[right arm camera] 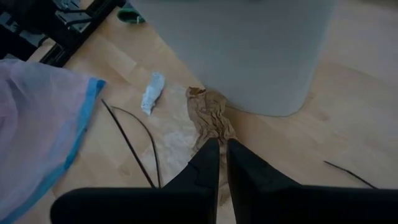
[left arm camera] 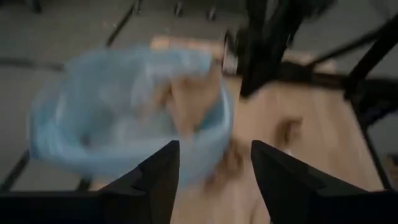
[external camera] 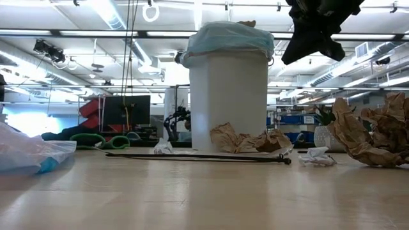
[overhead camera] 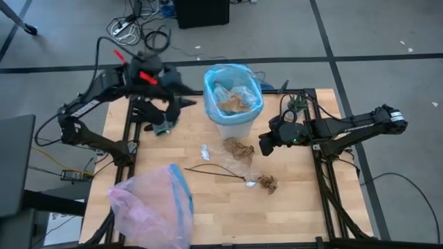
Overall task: Place trash/remove bag and relplace
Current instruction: Put the white paper into the trash bin
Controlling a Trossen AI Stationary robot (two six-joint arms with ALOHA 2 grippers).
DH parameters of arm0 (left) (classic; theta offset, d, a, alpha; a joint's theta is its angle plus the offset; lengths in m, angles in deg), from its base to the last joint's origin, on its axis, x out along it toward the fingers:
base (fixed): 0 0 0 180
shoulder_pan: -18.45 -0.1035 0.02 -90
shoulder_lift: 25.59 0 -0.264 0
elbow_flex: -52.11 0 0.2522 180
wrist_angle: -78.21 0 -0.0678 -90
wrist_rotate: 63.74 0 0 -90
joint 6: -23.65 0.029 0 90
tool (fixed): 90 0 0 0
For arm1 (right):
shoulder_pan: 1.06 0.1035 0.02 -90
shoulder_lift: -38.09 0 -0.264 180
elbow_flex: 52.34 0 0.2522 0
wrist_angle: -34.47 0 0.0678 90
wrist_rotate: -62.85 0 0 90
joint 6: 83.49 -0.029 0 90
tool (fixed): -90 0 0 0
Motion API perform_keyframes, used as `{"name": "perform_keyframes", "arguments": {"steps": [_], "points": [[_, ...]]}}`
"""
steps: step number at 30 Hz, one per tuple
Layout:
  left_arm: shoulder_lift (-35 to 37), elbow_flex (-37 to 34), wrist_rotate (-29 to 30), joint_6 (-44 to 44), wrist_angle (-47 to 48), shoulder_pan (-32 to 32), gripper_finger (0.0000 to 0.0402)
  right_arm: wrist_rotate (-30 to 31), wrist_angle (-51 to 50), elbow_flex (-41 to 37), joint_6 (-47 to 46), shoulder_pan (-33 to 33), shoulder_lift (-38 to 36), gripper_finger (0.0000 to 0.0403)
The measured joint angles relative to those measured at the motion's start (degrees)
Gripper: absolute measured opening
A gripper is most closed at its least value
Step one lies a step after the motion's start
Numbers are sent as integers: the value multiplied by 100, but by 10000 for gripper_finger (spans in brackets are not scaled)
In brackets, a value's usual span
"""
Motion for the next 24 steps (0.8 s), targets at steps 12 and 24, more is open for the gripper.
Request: {"name": "perform_keyframes", "arguments": {"steps": [12, 24], "points": [[37, -2740, 293, -1450, -706, 753, 204, -157, 5, 0, 26, -176, 2, 22], [25, -5777, 407, -4005, -4122, 1105, 204, -198, 0, 0, -90, -144, 2, 23]]}}
